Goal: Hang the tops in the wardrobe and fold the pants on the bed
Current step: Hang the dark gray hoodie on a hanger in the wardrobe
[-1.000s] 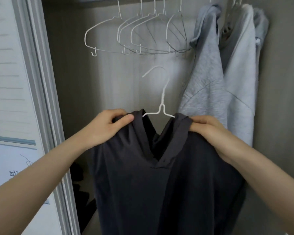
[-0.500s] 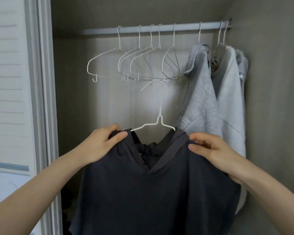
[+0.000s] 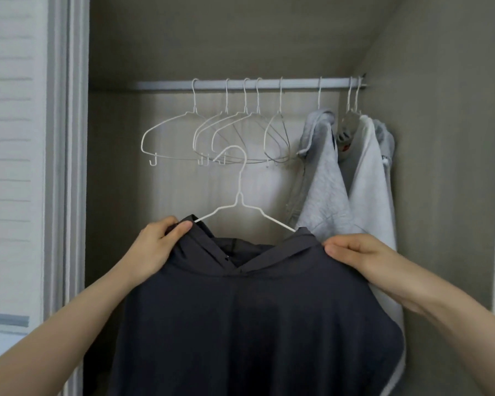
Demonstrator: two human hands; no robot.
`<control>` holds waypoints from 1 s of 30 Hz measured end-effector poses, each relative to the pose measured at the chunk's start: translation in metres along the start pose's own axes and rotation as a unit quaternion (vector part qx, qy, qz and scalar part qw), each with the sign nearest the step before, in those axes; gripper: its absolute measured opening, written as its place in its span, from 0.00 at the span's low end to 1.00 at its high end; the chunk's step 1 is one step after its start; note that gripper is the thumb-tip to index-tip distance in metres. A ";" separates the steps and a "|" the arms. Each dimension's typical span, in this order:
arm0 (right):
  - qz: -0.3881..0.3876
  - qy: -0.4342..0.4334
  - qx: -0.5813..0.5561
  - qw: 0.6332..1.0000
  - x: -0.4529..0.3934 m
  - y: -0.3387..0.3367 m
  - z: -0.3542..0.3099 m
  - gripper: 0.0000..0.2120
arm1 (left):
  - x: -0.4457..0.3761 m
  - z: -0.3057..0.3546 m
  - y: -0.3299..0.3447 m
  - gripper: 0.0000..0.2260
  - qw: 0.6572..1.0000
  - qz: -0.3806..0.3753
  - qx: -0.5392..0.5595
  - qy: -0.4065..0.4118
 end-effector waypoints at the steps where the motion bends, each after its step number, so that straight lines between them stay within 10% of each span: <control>1: 0.002 0.019 -0.055 0.998 0.001 0.001 0.001 0.14 | -0.005 0.001 0.004 0.18 1.000 -0.011 0.004 -0.002; 5: 0.063 0.050 -0.223 0.971 0.017 -0.013 -0.015 0.13 | -0.029 0.028 0.032 0.14 0.996 -0.074 -0.024 0.033; 25: 0.310 -0.049 -0.217 0.924 -0.014 -0.080 -0.123 0.13 | -0.064 0.177 0.124 0.11 0.922 -0.245 0.300 0.022; 30: 0.309 -0.081 -0.188 0.929 -0.082 -0.067 -0.154 0.08 | -0.047 0.193 0.103 0.35 0.903 -0.248 0.343 0.068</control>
Point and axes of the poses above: each hand's wrist, its own x-axis away from the middle knuckle, its own y-axis out of the palm, z = x × y, the point moved 9 cm from there along -x, towards the middle knuckle, and after that the axes turned 1 degree about -y, right-handed, at the moved point
